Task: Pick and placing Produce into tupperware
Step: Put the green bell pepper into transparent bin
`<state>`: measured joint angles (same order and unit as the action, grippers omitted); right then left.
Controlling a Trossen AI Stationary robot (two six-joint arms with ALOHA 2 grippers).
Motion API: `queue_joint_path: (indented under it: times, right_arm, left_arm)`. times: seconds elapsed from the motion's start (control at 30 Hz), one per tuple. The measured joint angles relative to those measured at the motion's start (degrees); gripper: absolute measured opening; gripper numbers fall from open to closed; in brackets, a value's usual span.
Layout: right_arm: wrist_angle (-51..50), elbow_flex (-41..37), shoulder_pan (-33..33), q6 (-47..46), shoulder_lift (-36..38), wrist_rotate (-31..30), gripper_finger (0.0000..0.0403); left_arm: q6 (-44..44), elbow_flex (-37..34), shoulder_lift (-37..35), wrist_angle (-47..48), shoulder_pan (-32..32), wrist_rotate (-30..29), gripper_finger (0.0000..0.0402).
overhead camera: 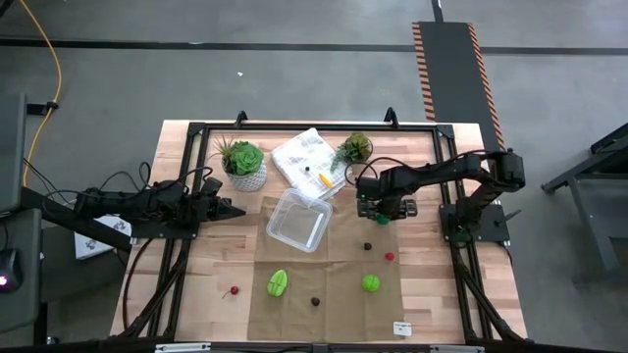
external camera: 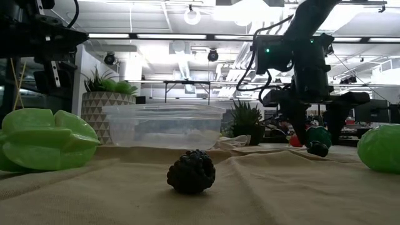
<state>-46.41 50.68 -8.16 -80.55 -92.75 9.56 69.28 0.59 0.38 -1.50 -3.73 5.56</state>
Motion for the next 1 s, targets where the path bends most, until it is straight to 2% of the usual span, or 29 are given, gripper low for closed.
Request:
queue_joint_path:
  times: [0.23,0.63,1.0]
  right_arm:
    - [-0.09,0.0,0.0,-0.37,0.11,0.13,0.0206]
    - [-0.21,0.3,0.21,1.04,0.24,-0.89,0.0203]
    - [-1.32,6.74,1.22,4.24,0.22,-3.93,0.0202]
  left_arm:
    - [-0.01,0.0,0.0,0.0,0.0,0.0,0.0001]
    - [-0.02,-0.01,0.0,0.0,0.02,0.0,0.0001]
    - [0.0,0.02,0.02,0.02,0.02,0.0,0.0001]
